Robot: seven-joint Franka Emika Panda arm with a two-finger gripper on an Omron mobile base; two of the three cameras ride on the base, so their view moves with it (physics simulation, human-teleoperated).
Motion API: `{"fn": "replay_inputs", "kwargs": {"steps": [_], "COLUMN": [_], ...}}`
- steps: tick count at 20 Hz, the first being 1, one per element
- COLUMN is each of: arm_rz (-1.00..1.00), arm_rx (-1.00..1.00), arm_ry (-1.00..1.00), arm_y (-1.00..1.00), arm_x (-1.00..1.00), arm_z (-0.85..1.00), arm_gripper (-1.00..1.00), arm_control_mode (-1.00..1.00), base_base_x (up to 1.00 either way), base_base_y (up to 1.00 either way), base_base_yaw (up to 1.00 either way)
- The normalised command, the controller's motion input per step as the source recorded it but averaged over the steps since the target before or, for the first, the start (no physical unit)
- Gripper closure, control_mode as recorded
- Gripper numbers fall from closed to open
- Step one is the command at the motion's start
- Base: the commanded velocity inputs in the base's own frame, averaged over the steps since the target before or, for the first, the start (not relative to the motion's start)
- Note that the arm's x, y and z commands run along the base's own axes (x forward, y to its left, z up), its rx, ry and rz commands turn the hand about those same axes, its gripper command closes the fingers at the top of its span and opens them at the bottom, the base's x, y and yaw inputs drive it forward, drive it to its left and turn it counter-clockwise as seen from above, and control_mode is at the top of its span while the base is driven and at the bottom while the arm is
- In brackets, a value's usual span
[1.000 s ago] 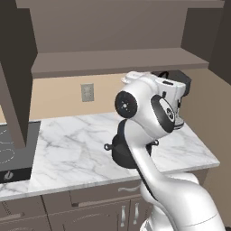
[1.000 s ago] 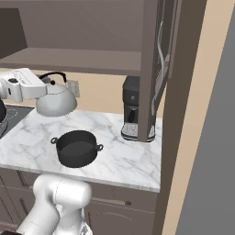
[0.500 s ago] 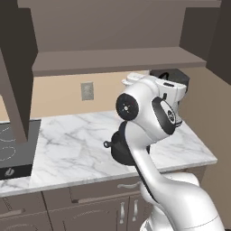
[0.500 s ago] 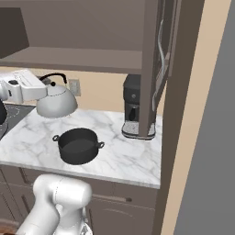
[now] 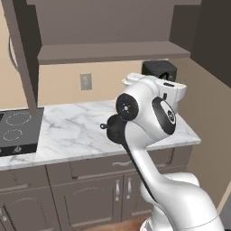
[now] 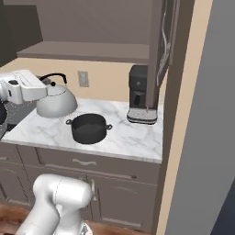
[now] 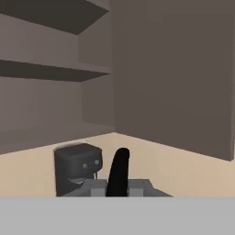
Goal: Pick the kettle from the cabinet and place it on a stove burner. Then pick the pot from the counter and place it on another stove burner. Finally, turn both burners on.
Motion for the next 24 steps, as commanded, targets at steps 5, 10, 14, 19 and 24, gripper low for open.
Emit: {"fn": "replay_inputs", "kwargs": {"steps": [5,10,14,19,24], "arm_rz": [0.0,0.0,0.0,0.0,0.0], "arm_rx": [0.0,0.0,0.0,0.0,0.0], "arm_ry": [0.0,0.0,0.0,0.0,0.0], "arm_y": [0.0,0.0,0.0,0.0,0.0], "arm_x": [0.0,0.0,0.0,0.0,0.0], "arm_z": [0.0,0.0,0.0,0.0,0.0], "arm_gripper": [1.0,1.0,1.0,1.0,1.0], "arm_control_mode": [1.0,1.0,1.0,1.0,1.0], "base_base_x": [-0.5,-0.37,-0.37,-0.4,-0.42], "base_base_y": [0.59,0.72,0.72,0.64,0.63], "base_base_yaw": [0.0,0.0,-0.01,0.0,0.0]}}
